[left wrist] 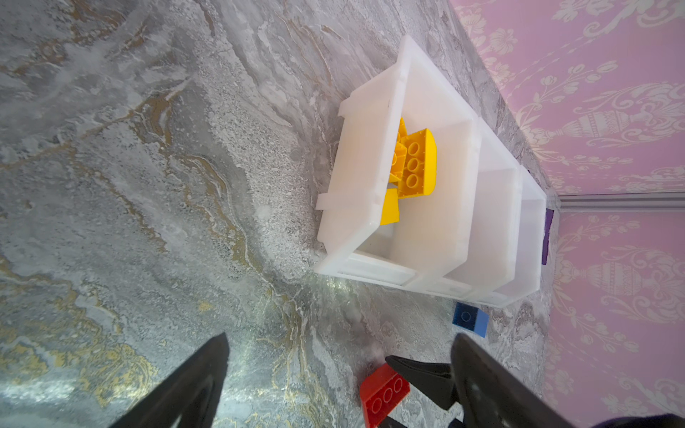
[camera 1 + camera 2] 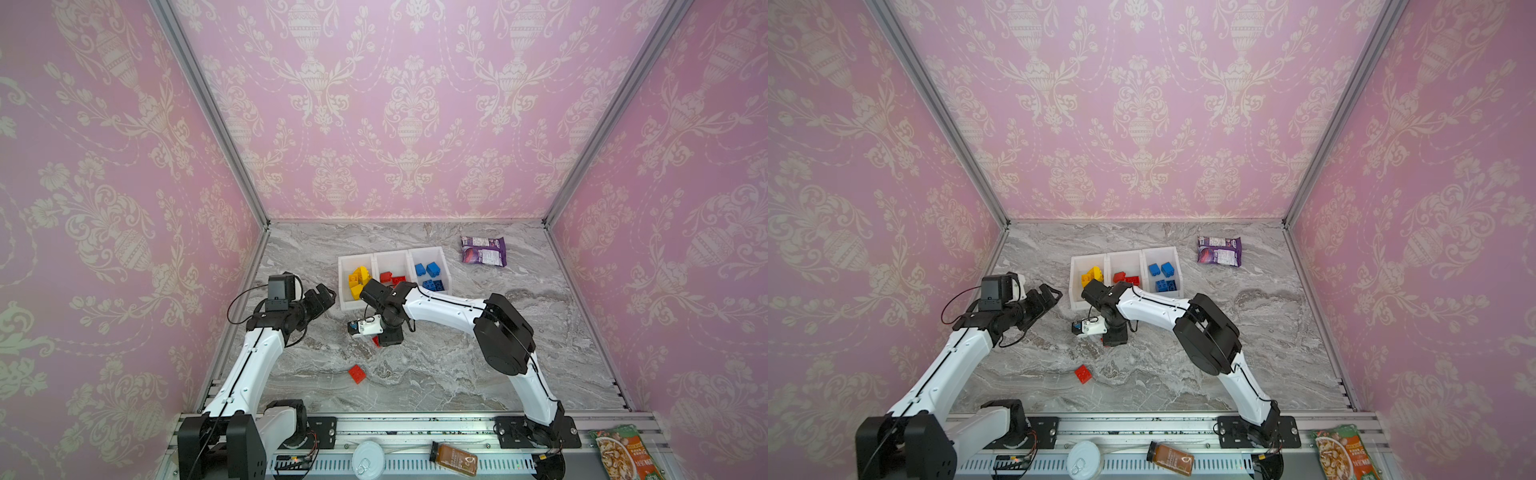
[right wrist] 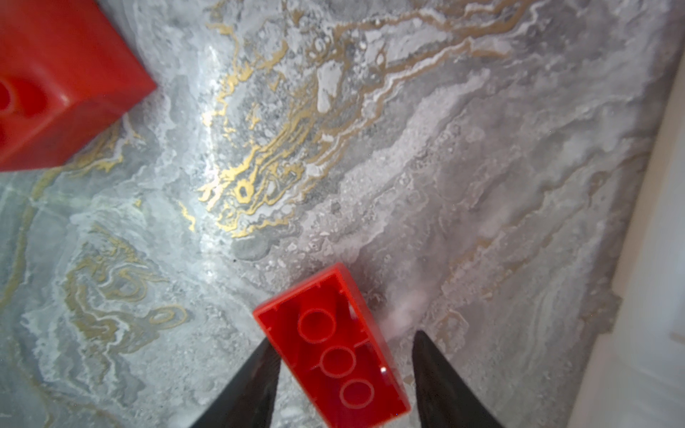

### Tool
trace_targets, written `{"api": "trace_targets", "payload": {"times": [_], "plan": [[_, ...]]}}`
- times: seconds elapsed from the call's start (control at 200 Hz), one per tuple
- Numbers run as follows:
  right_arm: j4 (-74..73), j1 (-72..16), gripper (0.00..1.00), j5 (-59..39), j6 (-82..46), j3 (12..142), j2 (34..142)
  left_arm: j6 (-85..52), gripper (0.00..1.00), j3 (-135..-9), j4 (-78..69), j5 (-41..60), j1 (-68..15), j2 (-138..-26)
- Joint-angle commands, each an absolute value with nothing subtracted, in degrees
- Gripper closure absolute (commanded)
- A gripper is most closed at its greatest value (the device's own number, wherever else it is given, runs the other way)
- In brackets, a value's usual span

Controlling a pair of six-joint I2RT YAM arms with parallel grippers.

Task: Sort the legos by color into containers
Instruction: 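Lower the right gripper onto a long red brick and grasp it, then carry the long red brick into the middle compartment and release it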

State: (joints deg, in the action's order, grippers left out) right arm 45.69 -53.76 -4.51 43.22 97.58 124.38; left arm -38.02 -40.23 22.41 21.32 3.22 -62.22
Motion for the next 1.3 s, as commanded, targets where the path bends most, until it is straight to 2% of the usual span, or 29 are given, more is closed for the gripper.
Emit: {"api": "trace_targets", "payload": {"times": [0.0, 0.47, 0.846, 1.296], "plan": [[47.28, -53.80, 0.47, -4.92, 42.28, 98.96, 125.78, -36.49, 0.04, -39.90, 24.13, 22.06, 3.69, -61.09], [46.45, -54.15, 0.65, -4.57, 40.97, 97.68, 125.40, -36.55, 0.04, -39.87, 24.11, 21.97, 3.71, -61.08], [44.75, -53.82, 0.70, -4.42, 38.86, 94.80, 120.96, -36.73, 0.04, -40.27, 24.39, 22.15, 3.69, -60.91], [39.50, -48.40, 0.67, 1.45, 35.81, 91.44, 111.65, -37.49, 0.05, -40.25, 23.99, 22.96, 3.65, -60.94]]}}
